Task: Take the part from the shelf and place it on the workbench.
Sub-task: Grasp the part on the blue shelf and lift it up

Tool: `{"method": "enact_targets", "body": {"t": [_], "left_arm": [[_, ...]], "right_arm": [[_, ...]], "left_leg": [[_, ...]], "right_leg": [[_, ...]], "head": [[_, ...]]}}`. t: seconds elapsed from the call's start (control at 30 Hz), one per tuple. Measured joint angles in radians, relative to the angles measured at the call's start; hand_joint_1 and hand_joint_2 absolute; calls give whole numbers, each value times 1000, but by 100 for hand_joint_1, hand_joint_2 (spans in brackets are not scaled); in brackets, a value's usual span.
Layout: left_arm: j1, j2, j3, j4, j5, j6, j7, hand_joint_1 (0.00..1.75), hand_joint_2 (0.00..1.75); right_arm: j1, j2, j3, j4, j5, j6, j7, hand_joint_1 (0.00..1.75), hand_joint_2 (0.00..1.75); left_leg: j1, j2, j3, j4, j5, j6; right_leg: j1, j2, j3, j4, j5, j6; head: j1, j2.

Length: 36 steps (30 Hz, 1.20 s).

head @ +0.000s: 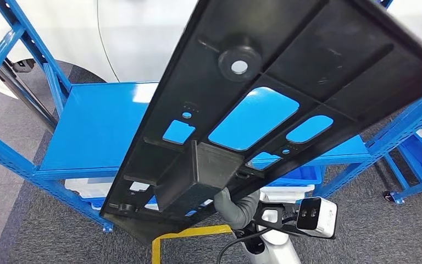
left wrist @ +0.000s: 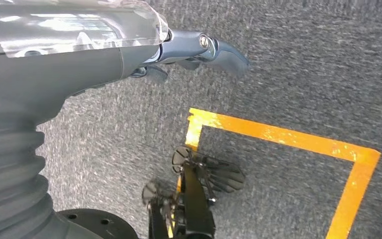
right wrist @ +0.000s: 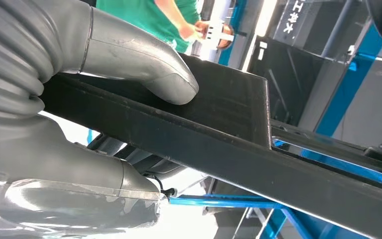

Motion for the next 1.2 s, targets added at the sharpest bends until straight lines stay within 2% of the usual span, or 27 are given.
{"method": "enact_targets", "body": {"t": [0.03,0.07,0.13,0.17,0.23,0.3,0.33,0.37,0.4,0.43,0.5,0.53,0.57,0.63,0.67,0.7,0.73,0.8,0.83,0.87,0.9,0.97,1.0,1.07,1.13,1.17,1.2], "left_arm": [[0,-1,0,0,0,0,0,0,175],[0,-2,0,0,0,0,0,0,175],[1,-3,0,0,0,1,1,0,175],[2,-3,0,0,0,1,1,0,175],[4,-4,0,0,-1,2,2,0,175],[5,-5,0,0,-3,2,3,0,175],[5,-5,0,0,-5,2,4,0,175],[5,-5,0,0,-7,1,5,0,175],[5,-5,0,0,-10,1,7,0,175],[5,-5,0,0,-13,1,10,0,175],[3,-6,-1,0,-21,-1,14,0,175],[2,-6,-2,0,-24,-3,14,0,175],[1,-6,-2,0,-27,-6,15,0,175],[2,-7,-3,0,-32,-11,14,0,175],[1,-9,-3,0,-34,-14,13,0,175],[1,-10,-3,0,-35,-16,12,0,175],[0,-11,-4,0,-36,-19,10,0,175],[-1,-11,-4,0,-36,-23,8,0,175],[-1,-11,-4,0,-36,-24,7,0,175],[0,-11,-4,0,-36,-25,7,0,175],[1,-11,-4,0,-36,-26,7,0,175],[2,-13,-4,0,-36,-27,7,0,175],[3,-15,-4,0,-36,-27,7,0,175],[3,-18,-4,0,-36,-27,7,0,175],[4,-18,-4,0,-34,-23,11,0,175],[5,-18,-4,0,-33,-20,14,0,175],[6,-18,-4,0,-32,-17,17,0,175]], "right_arm": [[0,0,0,0,0,1,0,175,175],[0,0,0,0,0,2,0,175,175],[1,0,0,1,-1,5,0,175,175],[0,0,1,2,-1,8,0,175,175],[0,0,3,6,2,12,0,175,175],[-1,0,5,10,7,15,0,175,175],[-1,0,6,11,10,15,0,175,175],[-1,0,7,13,13,14,0,175,175],[-1,0,7,14,14,14,0,175,175],[-1,0,8,14,16,14,0,175,175],[-3,1,10,13,20,11,0,175,175],[-4,1,12,13,24,7,0,175,175],[-7,1,13,13,31,2,0,175,175],[-16,1,16,14,45,-11,0,175,175],[-23,1,17,16,50,-18,0,175,175],[-31,1,17,20,53,-24,0,175,175],[-39,1,18,25,53,-28,0,175,175],[-52,2,18,37,52,-31,0,175,175],[-56,2,18,42,51,-31,0,175,175],[-58,3,18,48,51,-31,0,175,175],[-61,3,18,53,51,-31,0,175,175],[-67,4,19,60,51,-30,0,175,175],[-72,6,21,63,51,-30,0,175,175],[-80,11,23,65,48,-30,0,175,175],[-83,14,26,70,43,-30,0,175,175],[-85,15,29,73,41,-30,0,175,175],[-86,16,33,77,39,-31,0,175,175]], "left_leg": [[0,0,-2,-1,7,-5],[1,0,-3,-4,15,-11],[5,0,-4,-8,26,-22],[5,0,-9,-2,15,-27],[7,-1,-33,66,-60,-35],[10,-1,-64,190,-153,-43],[12,-1,-70,241,-172,-47],[13,-1,-62,263,-170,-50],[14,-1,-35,250,-149,-52],[15,-1,9,202,-122,-53],[14,-2,110,64,-111,-48],[12,-3,141,15,-117,-43],[9,-5,154,-11,-127,-36],[8,-5,145,-15,-116,-20],[9,-3,137,-15,-107,-12],[10,0,127,-17,-96,-4],[11,2,114,-18,-83,2],[10,3,84,-17,-58,7],[9,3,68,-15,-47,7],[7,3,53,-14,-36,7],[6,3,38,-12,-27,6],[3,2,15,-10,-8,4],[0,2,6,-8,1,1],[2,2,-1,-11,17,-9],[4,2,-3,-18,35,-23],[5,2,-6,-16,33,-28],[5,1,-12,-4,15,-34]], "right_leg": [[4,0,23,-40,2,-5],[7,0,28,-55,2,-7],[6,-2,20,-62,20,-16],[3,-4,14,-68,32,-23],[-3,-9,-5,-77,58,-34],[-3,-10,-32,-77,80,-37],[-2,-10,-47,-75,90,-36],[-2,-11,-62,-71,99,-34],[-3,-11,-78,-66,108,-31],[-4,-12,-93,-60,115,-28],[-4,-11,-116,-45,127,-18],[-4,-11,-122,-40,132,-12],[-3,-11,-125,-37,138,-6],[-4,-10,-128,-38,152,7],[-6,-8,-134,-33,146,12],[-7,-6,-145,-13,121,16],[-9,-5,-161,27,77,20],[-10,-4,-197,155,-26,26],[-10,-4,-207,214,-53,28],[-10,-4,-204,248,-58,27],[-9,-4,-181,244,-43,25],[-4,-3,-84,130,2,10],[-1,-3,-27,48,8,0],[7,-4,35,-52,3,-11],[11,-4,35,-69,14,-18],[9,-5,31,-75,25,-24],[6,-7,23,-80,38,-31]], "head": [[0,0],[0,0],[0,0],[0,0],[0,0],[0,0],[0,0],[0,0],[0,0],[0,0],[0,0],[0,0],[0,0],[0,0],[0,0],[0,0],[0,0],[0,0],[0,0],[0,0],[0,0],[0,0],[0,0],[0,0],[0,0],[0,0],[0,0]]}}
